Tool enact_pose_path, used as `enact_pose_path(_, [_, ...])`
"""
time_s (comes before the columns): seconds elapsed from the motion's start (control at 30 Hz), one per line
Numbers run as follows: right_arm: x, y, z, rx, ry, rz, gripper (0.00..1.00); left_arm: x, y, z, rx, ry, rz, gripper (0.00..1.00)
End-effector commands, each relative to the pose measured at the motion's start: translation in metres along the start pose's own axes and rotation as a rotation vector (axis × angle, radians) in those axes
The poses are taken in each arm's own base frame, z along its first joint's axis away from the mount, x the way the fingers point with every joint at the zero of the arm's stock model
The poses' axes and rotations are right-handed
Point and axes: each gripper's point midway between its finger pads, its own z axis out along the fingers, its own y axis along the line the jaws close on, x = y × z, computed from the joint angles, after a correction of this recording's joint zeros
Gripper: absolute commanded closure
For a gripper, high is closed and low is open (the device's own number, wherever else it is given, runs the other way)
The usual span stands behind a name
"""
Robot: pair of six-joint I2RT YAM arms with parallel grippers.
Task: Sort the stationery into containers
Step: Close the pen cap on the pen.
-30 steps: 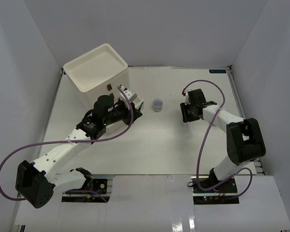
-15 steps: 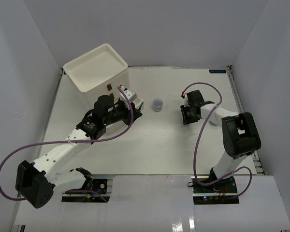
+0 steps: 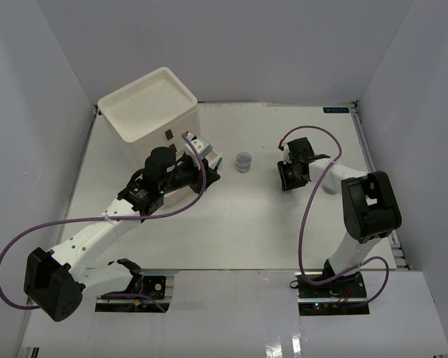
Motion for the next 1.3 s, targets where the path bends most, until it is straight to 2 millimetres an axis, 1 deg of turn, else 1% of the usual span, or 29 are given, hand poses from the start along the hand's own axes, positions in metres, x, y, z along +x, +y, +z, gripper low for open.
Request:
enact_pose_path(0.0, [-0.018,-0.001,0.003,-0.005,-0.03,-0.02,0.61,-0.007,-0.004,-0.005,0.019,-0.027,0.012,0.91])
enact_pose_path(0.13, [-0.016,-0.001,0.006,-0.005,-0.013,-0.021,0.62,-0.008,-0.004,-0.005,0.022,-0.028,0.013,0.91])
enact_pose_path(0.2, [-0.013,-0.002,0.009,-0.002,-0.006,-0.024,0.65,-0.007,-0.005,-0.005,0.026,-0.025,0.01,0.91])
enact_pose_path(0.23, [-0.013,-0.002,0.009,-0.001,-0.003,-0.025,0.69,-0.007,-0.006,-0.005,0.031,-0.025,0.012,0.91])
enact_pose_path(0.27, [-0.012,-0.003,0.009,0.002,-0.001,-0.025,0.76,-0.007,-0.006,-0.004,0.032,-0.023,0.01,0.91])
enact_pose_path(0.33, [-0.014,-0.003,0.007,0.003,-0.008,-0.027,0.85,-0.006,-0.008,-0.004,0.045,-0.021,0.008,0.91])
enact_pose_path(0.43, [-0.021,0.001,-0.003,-0.016,-0.026,-0.025,0.85,-0.007,-0.01,-0.003,0.057,-0.023,0.005,0.91])
enact_pose_path(0.47, [-0.029,0.008,-0.012,-0.052,-0.052,-0.023,0.85,-0.006,-0.011,-0.003,0.06,-0.023,0.003,0.91])
enact_pose_path(0.53, [-0.036,0.015,-0.022,-0.083,-0.081,-0.015,0.87,-0.008,-0.014,-0.004,0.08,-0.027,-0.002,0.91])
enact_pose_path(0.57, [-0.045,0.022,-0.035,-0.115,-0.125,-0.017,0.87,-0.008,-0.016,-0.003,0.088,-0.032,-0.003,0.91])
enact_pose_path(0.63, [-0.058,0.032,-0.05,-0.142,-0.185,-0.036,0.87,-0.009,-0.021,-0.004,0.114,-0.04,-0.013,0.91])
enact_pose_path(0.67, [-0.064,0.037,-0.059,-0.153,-0.213,-0.014,0.87,-0.012,-0.023,-0.004,0.125,-0.051,-0.013,0.91])
enact_pose_path(0.7, [-0.074,0.048,-0.078,-0.171,-0.273,-0.035,0.87,-0.01,-0.025,-0.004,0.136,-0.053,-0.018,0.91])
enact_pose_path(0.77, [-0.091,0.061,-0.1,-0.194,-0.366,-0.049,0.88,-0.014,-0.03,-0.004,0.166,-0.068,-0.028,0.91])
enact_pose_path(0.8, [-0.102,0.075,-0.124,-0.219,-0.444,-0.076,0.88,-0.009,-0.032,-0.005,0.176,-0.061,-0.037,0.91])
enact_pose_path(0.83, [-0.114,0.082,-0.138,-0.231,-0.509,-0.086,0.9,-0.015,-0.036,-0.006,0.19,-0.091,-0.039,0.91])
enact_pose_path(0.87, [-0.121,0.089,-0.152,-0.248,-0.562,-0.091,0.9,-0.02,-0.039,-0.007,0.213,-0.117,-0.031,0.91])
enact_pose_path(0.9, [-0.128,0.103,-0.178,-0.279,-0.643,-0.112,0.91,-0.021,-0.042,-0.008,0.225,-0.129,-0.027,0.91])
enact_pose_path(0.93, [-0.132,0.109,-0.19,-0.297,-0.688,-0.116,0.91,-0.021,-0.043,-0.008,0.235,-0.144,-0.031,0.91])
enact_pose_path(0.97, [-0.143,0.121,-0.219,-0.335,-0.795,-0.135,0.91,-0.022,-0.047,-0.011,0.249,-0.156,-0.028,0.91])
enact_pose_path(1.0, [-0.146,0.129,-0.233,-0.367,-0.841,-0.136,0.91,-0.024,-0.048,-0.012,0.257,-0.169,-0.025,0.91])
enact_pose_path(1.03, [-0.146,0.134,-0.241,-0.387,-0.873,-0.141,0.9,-0.02,-0.049,-0.013,0.264,-0.17,-0.027,0.91])
enact_pose_path(1.07, [-0.154,0.144,-0.272,-0.433,-0.983,-0.16,0.91,-0.028,-0.053,-0.017,0.279,-0.204,-0.018,0.91])
enact_pose_path(1.1, [-0.155,0.149,-0.283,-0.459,-1.027,-0.156,0.9,-0.028,-0.054,-0.018,0.282,-0.214,-0.016,0.91])
enact_pose_path(1.13, [-0.151,0.152,-0.284,-0.48,-1.046,-0.156,0.9,-0.026,-0.055,-0.019,0.284,-0.216,-0.019,0.91])
enact_pose_path(1.17, [-0.149,0.157,-0.299,-0.515,-1.092,-0.163,0.9,-0.029,-0.055,-0.02,0.283,-0.23,-0.014,0.91])
enact_pose_path(1.2, [-0.153,0.16,-0.312,-0.547,-1.143,-0.148,0.9,-0.03,-0.055,-0.021,0.281,-0.236,-0.013,0.91])
enact_pose_path(1.23, [-0.151,0.162,-0.314,-0.565,-1.155,-0.144,0.9,-0.03,-0.055,-0.021,0.281,-0.238,-0.011,0.91])
enact_pose_path(1.27, [-0.149,0.168,-0.321,-0.598,-1.175,-0.149,0.9,-0.031,-0.055,-0.022,0.278,-0.241,-0.01,0.91])
